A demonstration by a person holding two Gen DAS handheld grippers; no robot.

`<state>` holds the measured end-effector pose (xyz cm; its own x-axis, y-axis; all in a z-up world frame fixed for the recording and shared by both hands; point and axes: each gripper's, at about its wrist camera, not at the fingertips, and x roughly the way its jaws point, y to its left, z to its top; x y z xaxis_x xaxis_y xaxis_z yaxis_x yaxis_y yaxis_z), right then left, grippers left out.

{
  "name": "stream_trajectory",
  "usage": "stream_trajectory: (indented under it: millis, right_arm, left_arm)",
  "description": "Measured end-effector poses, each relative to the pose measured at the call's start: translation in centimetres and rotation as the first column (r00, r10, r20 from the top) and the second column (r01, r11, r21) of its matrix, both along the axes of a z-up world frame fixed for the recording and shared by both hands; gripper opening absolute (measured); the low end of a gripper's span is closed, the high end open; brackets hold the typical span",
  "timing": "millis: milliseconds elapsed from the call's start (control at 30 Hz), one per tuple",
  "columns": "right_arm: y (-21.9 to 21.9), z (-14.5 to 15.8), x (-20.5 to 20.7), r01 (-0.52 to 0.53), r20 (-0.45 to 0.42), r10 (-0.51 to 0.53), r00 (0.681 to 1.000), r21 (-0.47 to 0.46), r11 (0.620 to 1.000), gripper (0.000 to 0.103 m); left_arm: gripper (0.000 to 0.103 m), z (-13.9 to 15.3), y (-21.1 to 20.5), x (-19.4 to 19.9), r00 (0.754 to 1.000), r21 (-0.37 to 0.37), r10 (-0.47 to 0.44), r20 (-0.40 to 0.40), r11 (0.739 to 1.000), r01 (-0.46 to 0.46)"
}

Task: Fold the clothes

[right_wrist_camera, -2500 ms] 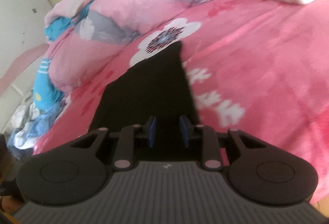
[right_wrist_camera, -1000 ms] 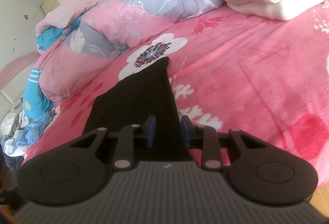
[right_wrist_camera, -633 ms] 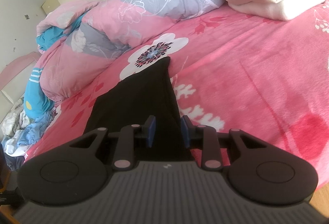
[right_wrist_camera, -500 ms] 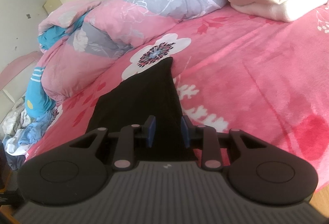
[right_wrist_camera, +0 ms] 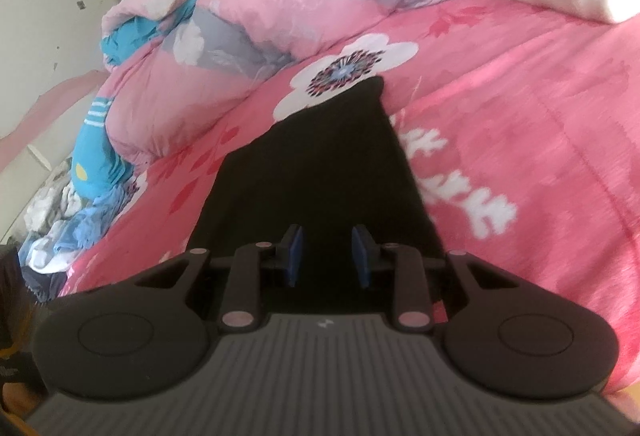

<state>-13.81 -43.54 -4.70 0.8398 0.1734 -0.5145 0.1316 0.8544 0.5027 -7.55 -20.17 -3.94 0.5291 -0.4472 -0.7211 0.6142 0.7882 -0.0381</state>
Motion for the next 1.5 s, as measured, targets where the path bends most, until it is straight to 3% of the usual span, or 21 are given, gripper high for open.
stream_trajectory:
  millis: [1500]
  right_arm:
    - [-2.5,-1.2,-1.0,0.045,0.011,-0.046,0.999,0.064,0.997,0.026]
  left_arm:
    - [0.094,-0.1,0.1,-0.1,1.0,0.002,-0.003,0.002,1.0,0.003]
